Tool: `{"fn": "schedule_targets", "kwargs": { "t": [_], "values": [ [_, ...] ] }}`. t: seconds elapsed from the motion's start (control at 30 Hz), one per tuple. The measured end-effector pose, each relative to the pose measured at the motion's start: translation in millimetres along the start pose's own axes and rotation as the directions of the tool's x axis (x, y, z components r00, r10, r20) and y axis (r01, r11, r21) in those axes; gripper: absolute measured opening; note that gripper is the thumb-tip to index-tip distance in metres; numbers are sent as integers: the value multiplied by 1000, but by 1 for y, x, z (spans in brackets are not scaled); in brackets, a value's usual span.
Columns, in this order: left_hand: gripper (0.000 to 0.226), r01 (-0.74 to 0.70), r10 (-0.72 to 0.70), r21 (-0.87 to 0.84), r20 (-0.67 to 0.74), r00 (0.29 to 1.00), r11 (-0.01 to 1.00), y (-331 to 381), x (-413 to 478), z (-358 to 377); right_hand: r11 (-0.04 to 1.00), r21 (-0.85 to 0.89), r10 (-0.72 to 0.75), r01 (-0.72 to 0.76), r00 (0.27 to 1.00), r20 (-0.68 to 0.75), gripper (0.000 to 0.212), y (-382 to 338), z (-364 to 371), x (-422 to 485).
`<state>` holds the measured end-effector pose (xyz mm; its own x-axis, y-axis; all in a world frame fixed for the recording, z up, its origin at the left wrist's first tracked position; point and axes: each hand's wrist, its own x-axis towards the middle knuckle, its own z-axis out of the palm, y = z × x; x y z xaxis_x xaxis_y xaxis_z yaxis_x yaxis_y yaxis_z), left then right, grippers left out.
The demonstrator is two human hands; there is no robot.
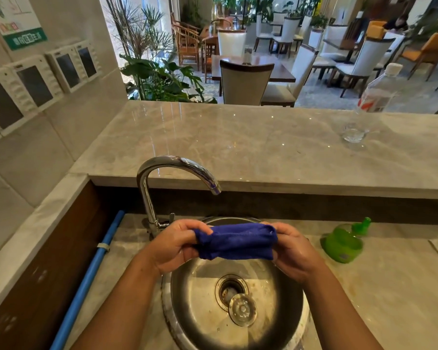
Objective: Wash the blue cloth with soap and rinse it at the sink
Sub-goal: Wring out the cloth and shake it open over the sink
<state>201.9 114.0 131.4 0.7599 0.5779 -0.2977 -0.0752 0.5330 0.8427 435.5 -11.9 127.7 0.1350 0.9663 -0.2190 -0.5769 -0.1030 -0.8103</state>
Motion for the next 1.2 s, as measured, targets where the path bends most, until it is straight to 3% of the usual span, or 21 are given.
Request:
{"fn": "schedule_targets", "kwargs": {
  "t": [0.07, 0.13, 0.2, 0.3, 0.4, 0.47, 0.6, 0.73, 0.83, 0.93, 1.03, 1.13, 1.2],
  "values": [
    [18, -9, 9, -14, 6, 1000, 1000, 1, -3, 1, 1000, 0, -5, 5, 1000, 9, 35, 0, -3, 0],
    [35, -18, 20, 36, -54, 998, 999, 3, -4, 5, 999, -41, 9, -9, 1000, 0, 41, 1, -5, 2],
    [43, -29, 63, 275, -115, 991, 961, 6, -4, 11, 993, -114, 28, -31, 999, -34, 32, 2, -3, 4],
    [17, -52, 167, 590, -142, 976, 806, 11, -2, 15, 907, -421, -37, 3, 997, -72, 38, 9, 2, 8],
    [15, -60, 173, 597, -134, 976, 800, 16, -6, 14, 885, -458, -137, 85, 987, -83, 23, 18, 2, 11],
    [31, -50, 167, 587, -148, 975, 808, 19, -8, 15, 878, -470, -133, 91, 990, -56, 10, 19, 2, 11],
    [51, 0, 232, 715, -228, 946, 699, 27, -7, 24, 864, -503, -54, 5, 995, -82, 36, 18, 10, 8],
    [55, -55, 227, 808, -98, 969, 586, 41, -10, 43, 827, -554, 129, -97, 991, 19, 70, 15, 3, 6],
    [57, -85, 126, 833, 18, 992, 547, 56, -6, 59, 740, -666, 292, -91, 936, 196, 68, 7, 5, 7],
    [58, -114, 5, 856, 130, 992, 504, 68, 1, 71, 712, -702, 303, -6, 905, 300, 48, 2, 23, 8],
    [62, -144, -60, 877, 193, 979, 459, 77, 7, 77, 775, -631, 218, 10, 934, 282, 38, 8, 31, 8],
    [52, -121, 25, 906, 121, 992, 407, 78, 12, 70, 851, -524, 193, -15, 938, 287, 34, 16, 31, 10],
    [41, -64, 171, 854, -30, 985, 517, 58, 11, 55, 898, -431, 242, -91, 919, 310, 30, 18, 32, 11]
  ]
}}
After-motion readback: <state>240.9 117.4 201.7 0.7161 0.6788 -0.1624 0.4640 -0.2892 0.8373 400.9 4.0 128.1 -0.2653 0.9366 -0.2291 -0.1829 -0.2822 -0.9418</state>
